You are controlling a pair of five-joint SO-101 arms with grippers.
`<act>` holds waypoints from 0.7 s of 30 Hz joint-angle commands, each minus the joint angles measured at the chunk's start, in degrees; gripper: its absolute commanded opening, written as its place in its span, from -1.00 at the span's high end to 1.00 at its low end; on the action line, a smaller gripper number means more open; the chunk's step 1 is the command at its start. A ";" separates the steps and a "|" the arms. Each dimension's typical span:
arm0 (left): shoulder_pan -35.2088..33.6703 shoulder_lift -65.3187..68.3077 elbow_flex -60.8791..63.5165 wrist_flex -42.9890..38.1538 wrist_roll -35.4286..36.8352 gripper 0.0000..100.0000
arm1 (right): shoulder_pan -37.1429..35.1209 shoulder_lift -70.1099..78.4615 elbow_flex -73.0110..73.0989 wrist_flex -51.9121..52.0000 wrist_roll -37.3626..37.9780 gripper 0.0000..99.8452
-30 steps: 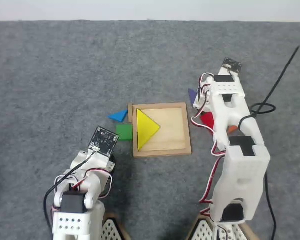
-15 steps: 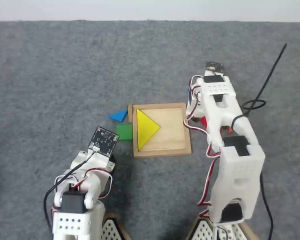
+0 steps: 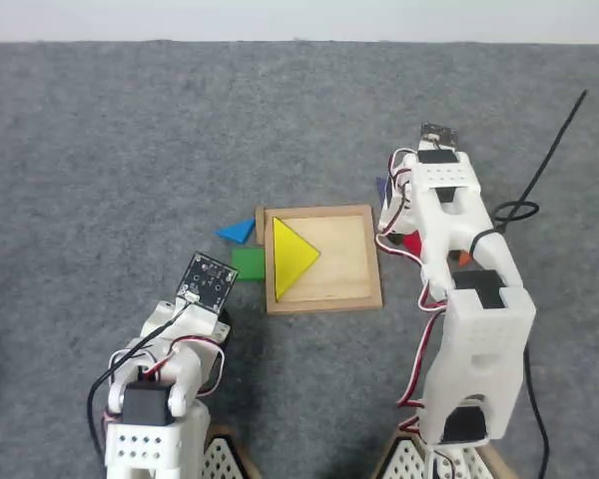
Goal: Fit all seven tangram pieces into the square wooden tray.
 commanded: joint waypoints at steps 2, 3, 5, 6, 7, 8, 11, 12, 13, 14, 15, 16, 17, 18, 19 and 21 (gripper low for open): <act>-0.35 -0.88 -0.66 0.35 0.09 0.73 | 1.19 0.13 -1.05 0.75 0.88 0.46; -0.35 -0.88 -0.66 0.35 0.09 0.73 | 1.19 0.22 -1.05 0.66 1.49 0.52; -0.35 -0.88 -0.66 0.35 0.09 0.73 | 1.27 0.22 -1.05 -0.04 2.64 0.61; -0.35 -0.88 -0.66 0.35 0.09 0.73 | 1.36 0.22 -1.05 -0.22 2.81 0.63; -0.35 -0.88 -0.66 0.35 0.09 0.73 | 1.36 0.22 -1.05 -0.22 2.99 0.63; -0.35 -0.88 -0.66 0.35 0.09 0.73 | 1.27 0.13 -1.05 -0.22 3.08 0.64; -0.35 -0.88 -0.66 0.35 0.09 0.73 | 1.01 -0.04 -1.05 -0.04 3.16 0.64; -0.35 -0.88 -0.66 0.35 0.09 0.73 | 0.92 -0.48 -1.05 0.04 3.16 0.64; -0.35 -0.88 -0.66 0.35 0.09 0.73 | 0.84 -1.27 -1.05 0.04 3.16 0.64; -0.35 -0.88 -0.66 0.35 0.09 0.73 | 0.66 -2.42 -1.05 0.22 3.43 0.64; -0.35 -0.88 -0.66 0.35 0.09 0.73 | 0.57 -3.91 -1.05 0.66 4.22 0.64; -0.35 -0.88 -0.66 0.35 0.09 0.73 | 0.31 -5.85 -1.05 1.27 5.19 0.64; -0.35 -0.88 -0.66 0.35 0.09 0.73 | -0.13 -7.69 -0.97 1.89 5.89 0.64; -0.35 -0.88 -0.66 0.35 0.09 0.73 | -0.48 -9.63 -0.97 2.68 6.59 0.64; -0.35 -0.88 -0.66 0.35 0.09 0.73 | -1.01 -11.30 -0.79 3.30 7.03 0.64; -0.35 -0.88 -0.66 0.35 0.09 0.73 | -1.89 -14.11 -0.70 4.70 8.09 0.64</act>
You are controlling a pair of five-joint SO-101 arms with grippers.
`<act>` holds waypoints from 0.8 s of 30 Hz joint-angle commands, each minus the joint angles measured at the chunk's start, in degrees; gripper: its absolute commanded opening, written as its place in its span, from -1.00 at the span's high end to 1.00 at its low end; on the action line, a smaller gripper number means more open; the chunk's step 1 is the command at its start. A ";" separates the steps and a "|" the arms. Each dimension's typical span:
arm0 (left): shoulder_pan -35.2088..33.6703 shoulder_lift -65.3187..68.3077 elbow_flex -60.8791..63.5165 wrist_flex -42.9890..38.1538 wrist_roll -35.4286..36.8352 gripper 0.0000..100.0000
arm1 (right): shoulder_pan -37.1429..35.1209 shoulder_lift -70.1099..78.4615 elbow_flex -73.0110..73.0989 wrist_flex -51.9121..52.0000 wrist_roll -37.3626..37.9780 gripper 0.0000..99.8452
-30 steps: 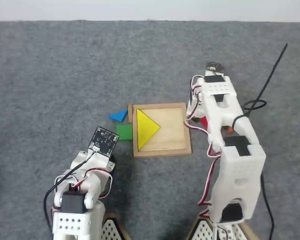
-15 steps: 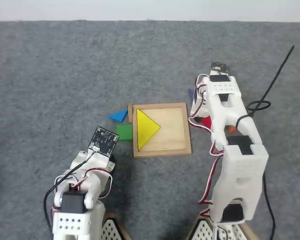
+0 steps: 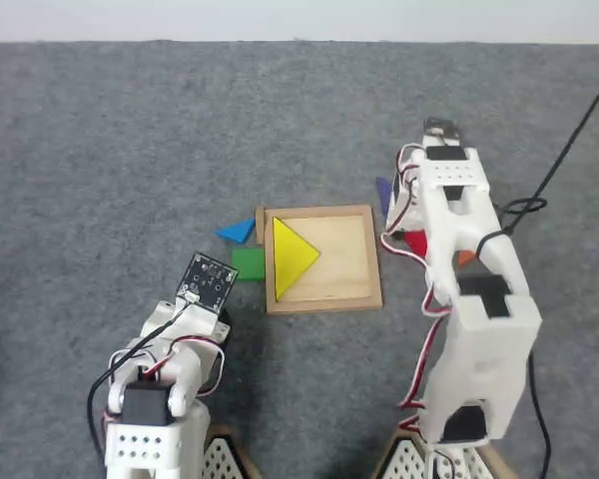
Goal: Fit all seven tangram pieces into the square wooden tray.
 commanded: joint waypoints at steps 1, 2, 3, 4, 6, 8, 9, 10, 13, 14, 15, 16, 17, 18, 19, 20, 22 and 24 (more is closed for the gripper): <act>-0.35 -0.88 -0.66 0.35 0.09 0.73 | -2.42 -8.40 -1.05 2.68 2.55 0.64; -0.35 -0.88 -0.66 0.35 0.09 0.73 | -2.95 -9.19 -1.05 3.12 3.25 0.64; -0.35 -0.88 -0.66 0.35 0.09 0.73 | -3.56 -9.80 -1.05 3.30 3.87 0.64; -0.35 -0.88 -0.66 0.35 0.09 0.73 | -4.26 -10.15 -1.05 3.30 4.40 0.64; -0.35 -0.88 -0.66 0.35 0.09 0.73 | -6.20 -10.42 -1.14 2.95 6.42 0.64; -0.35 -0.88 -0.66 0.35 0.09 0.73 | -9.01 -10.42 -1.32 2.68 10.55 0.64; -0.35 -0.88 -0.66 0.35 0.09 0.73 | -10.59 -10.42 -1.32 2.33 12.48 0.64; -0.35 -0.88 -0.66 0.35 0.09 0.73 | -12.18 -10.42 -1.32 1.45 14.42 0.64; -0.35 -0.88 -0.66 0.35 0.09 0.73 | -16.04 -10.42 -1.32 -2.15 20.66 0.64; -0.35 -0.88 -0.66 0.35 0.09 0.73 | -17.19 -10.33 -1.32 -3.56 23.74 0.64; -0.35 -0.88 -0.66 0.35 0.09 0.73 | -18.15 -10.33 -1.32 -4.70 26.90 0.64; -0.35 -0.88 -0.66 0.35 0.09 0.73 | -19.12 -10.33 -1.23 -5.67 30.07 0.64; -0.35 -0.88 -0.66 0.35 0.09 0.73 | -20.09 -10.33 -1.14 -6.46 33.23 0.64; -0.35 -0.88 -0.66 0.35 0.09 0.73 | -20.88 -10.33 -1.05 -7.08 36.31 0.64; -0.35 -0.88 -0.66 0.35 0.09 0.73 | -21.49 -10.33 -1.05 -7.52 38.77 0.64; -0.35 -0.88 -0.66 0.35 0.09 0.73 | -21.85 -10.07 -1.05 -7.52 41.32 0.64; -0.35 -0.88 -0.66 0.35 0.09 0.73 | -22.20 -8.75 -1.23 -7.96 46.07 0.64; -0.35 -0.88 -0.66 0.35 0.09 0.73 | -22.46 -6.73 -1.23 -8.48 50.55 0.64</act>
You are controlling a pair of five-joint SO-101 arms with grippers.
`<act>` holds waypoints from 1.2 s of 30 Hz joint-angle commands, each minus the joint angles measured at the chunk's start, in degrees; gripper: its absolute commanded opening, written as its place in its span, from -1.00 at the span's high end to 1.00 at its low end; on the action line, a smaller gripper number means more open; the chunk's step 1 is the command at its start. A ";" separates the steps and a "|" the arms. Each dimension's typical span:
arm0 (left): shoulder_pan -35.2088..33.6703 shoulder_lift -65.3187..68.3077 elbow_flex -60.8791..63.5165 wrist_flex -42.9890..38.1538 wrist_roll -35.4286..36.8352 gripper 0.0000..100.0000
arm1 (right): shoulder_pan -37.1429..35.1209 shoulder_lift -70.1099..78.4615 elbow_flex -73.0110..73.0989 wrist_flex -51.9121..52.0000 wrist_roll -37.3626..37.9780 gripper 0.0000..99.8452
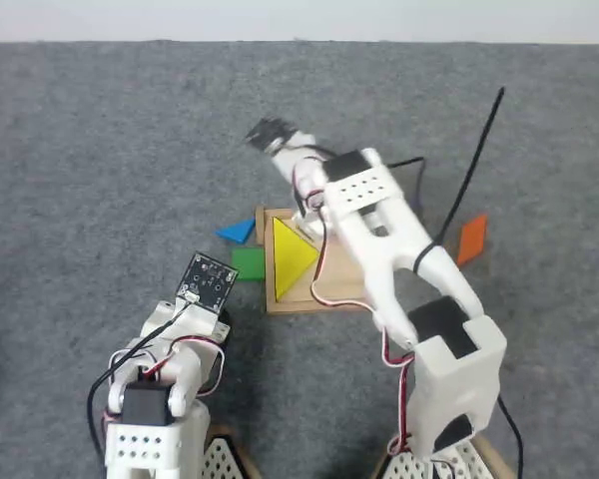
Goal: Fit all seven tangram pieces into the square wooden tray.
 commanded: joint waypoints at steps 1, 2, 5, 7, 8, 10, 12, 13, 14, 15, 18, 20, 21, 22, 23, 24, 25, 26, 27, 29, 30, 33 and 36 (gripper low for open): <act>-0.35 -0.88 -0.66 0.35 0.09 0.73 | -0.57 0.40 -1.23 -1.63 8.53 0.64; -0.35 -0.88 -0.66 0.35 0.09 0.73 | -0.57 1.63 -1.32 -1.71 10.02 0.64; -0.35 -0.88 -0.66 0.35 0.09 0.73 | -0.66 4.09 -1.32 -1.80 14.15 0.64; -0.35 -0.88 -0.66 0.35 0.09 0.73 | -0.57 5.14 -1.32 -1.80 17.23 0.64; -0.35 -0.88 -0.66 0.35 0.09 0.73 | -0.57 5.49 -1.32 -1.80 18.73 0.64; -0.35 -0.88 -0.66 0.35 0.09 0.73 | -0.66 5.85 -1.32 -1.80 21.36 0.64; -0.35 -0.88 -0.66 0.35 0.09 0.73 | -0.66 6.02 -1.32 -1.71 24.70 0.64; -0.35 -0.88 -0.66 0.35 0.09 0.73 | -0.66 6.20 -1.32 -1.63 26.81 0.64; -0.35 -0.88 -0.66 0.35 0.09 0.73 | -0.66 6.29 -1.23 -1.27 29.01 0.64; -0.35 -0.88 -0.66 0.35 0.09 0.73 | -0.84 6.37 -1.05 -1.10 30.59 0.63; -0.35 -0.88 -0.66 0.35 0.09 0.73 | -1.89 6.37 -1.05 1.80 33.23 0.63; -0.35 -0.88 -0.66 0.35 0.09 0.73 | -2.95 6.37 -1.05 3.47 34.90 0.63; -0.35 -0.88 -0.66 0.35 0.09 0.73 | -3.21 6.37 -1.05 4.09 35.08 0.63; -0.35 -0.88 -0.66 0.35 0.09 0.73 | -3.38 6.37 -1.14 4.53 35.16 0.63; -0.35 -0.88 -0.66 0.35 0.09 0.73 | -3.38 6.37 -1.23 4.53 35.16 0.63; -0.35 -0.88 -0.66 0.35 0.09 0.73 | -3.38 6.37 -1.23 4.53 35.16 0.62; -0.35 -0.88 -0.66 0.35 0.09 0.73 | -3.21 6.37 -1.32 4.53 35.08 0.60; -0.35 -0.88 -0.66 0.35 0.09 0.73 | -3.03 6.37 -1.32 4.53 34.73 0.56; -0.35 -0.88 -0.66 0.35 0.09 0.73 | -2.95 6.37 -1.32 4.53 33.67 0.50; -0.35 -0.88 -0.66 0.35 0.09 0.73 | -2.59 6.37 -1.41 3.91 31.65 0.37; -0.35 -0.88 -0.66 0.35 0.09 0.73 | -2.33 6.37 -1.76 3.74 31.56 0.31; -0.35 -0.88 -0.66 0.35 0.09 0.73 | -1.63 6.37 -2.64 4.09 31.65 0.19; -0.35 -0.88 -0.66 0.35 0.09 0.73 | -1.27 6.37 -2.90 4.00 31.56 0.18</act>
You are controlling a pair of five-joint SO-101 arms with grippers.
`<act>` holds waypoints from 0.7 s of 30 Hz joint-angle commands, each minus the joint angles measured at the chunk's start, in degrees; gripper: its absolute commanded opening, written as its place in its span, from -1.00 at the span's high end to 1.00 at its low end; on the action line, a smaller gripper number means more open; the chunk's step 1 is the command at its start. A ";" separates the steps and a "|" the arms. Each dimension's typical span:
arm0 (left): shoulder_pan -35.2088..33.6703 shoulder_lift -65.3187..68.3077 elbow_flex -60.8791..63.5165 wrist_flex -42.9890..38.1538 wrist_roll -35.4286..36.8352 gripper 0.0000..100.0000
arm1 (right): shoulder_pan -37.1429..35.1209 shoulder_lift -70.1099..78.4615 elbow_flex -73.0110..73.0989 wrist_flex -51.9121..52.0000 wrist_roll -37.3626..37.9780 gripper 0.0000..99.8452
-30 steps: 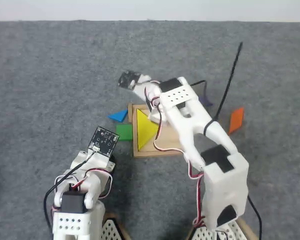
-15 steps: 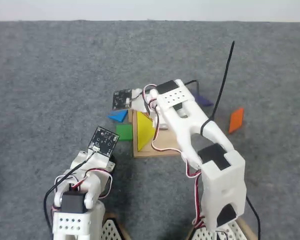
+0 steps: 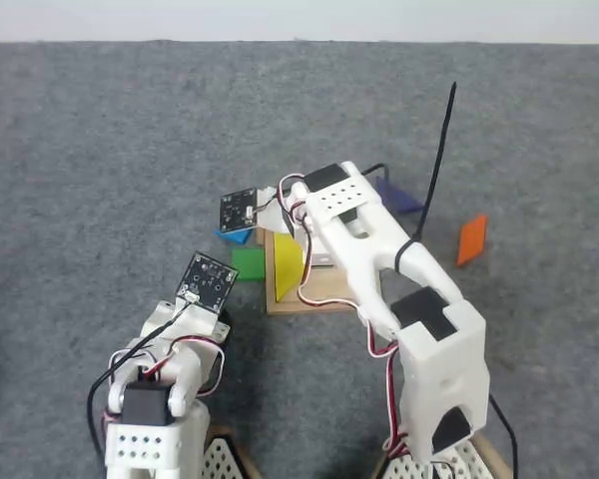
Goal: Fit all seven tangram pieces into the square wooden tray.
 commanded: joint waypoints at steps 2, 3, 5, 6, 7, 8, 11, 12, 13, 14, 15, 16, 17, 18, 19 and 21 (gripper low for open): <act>-0.35 -0.88 -0.66 0.35 0.09 0.73 | 1.27 -0.57 -2.90 -0.04 -0.79 0.18; -0.35 -0.88 -0.66 0.35 0.09 0.73 | 1.27 -0.84 -2.90 -0.04 -0.79 0.18; -0.35 -0.88 -0.66 0.35 0.09 0.73 | 1.36 -1.10 -2.99 0.04 -0.88 0.18; -0.35 -0.88 -0.66 0.35 0.09 0.73 | 1.54 -1.19 -3.34 0.04 -0.88 0.18; -0.35 -0.88 -0.66 0.35 0.09 0.73 | 1.63 -1.27 -3.78 0.13 -1.05 0.18; -0.35 -0.88 -0.66 0.35 0.09 0.73 | 1.63 -1.54 -3.96 0.13 -1.85 0.18; -0.35 -0.88 -0.66 0.35 0.09 0.73 | 1.54 -3.82 -3.78 0.13 -6.68 0.18; -0.35 -0.88 -0.66 0.35 0.09 0.73 | 1.27 -4.97 -3.52 0.40 -8.44 0.18; -0.35 -0.88 -0.66 0.35 0.09 0.73 | 1.10 -6.37 -2.81 0.92 -9.58 0.18; -0.35 -0.88 -0.66 0.35 0.09 0.73 | 0.92 -8.04 -2.02 1.54 -10.55 0.18; -0.35 -0.88 -0.66 0.35 0.09 0.73 | 0.57 -9.89 -1.05 1.71 -11.34 0.18; -0.35 -0.88 -0.66 0.35 0.09 0.73 | 0.31 -11.74 0.35 1.63 -12.31 0.18; -0.35 -0.88 -0.66 0.35 0.09 0.73 | 0.13 -13.58 1.85 1.54 -13.10 0.18; -0.35 -0.88 -0.66 0.35 0.09 0.73 | 0.04 -15.78 3.60 1.63 -13.89 0.18; -0.35 -0.88 -0.66 0.35 0.09 0.73 | -0.04 -17.80 5.63 1.63 -14.42 0.18; -0.35 -0.88 -0.66 0.35 0.09 0.73 | 0.22 -22.02 10.29 1.01 -15.21 0.18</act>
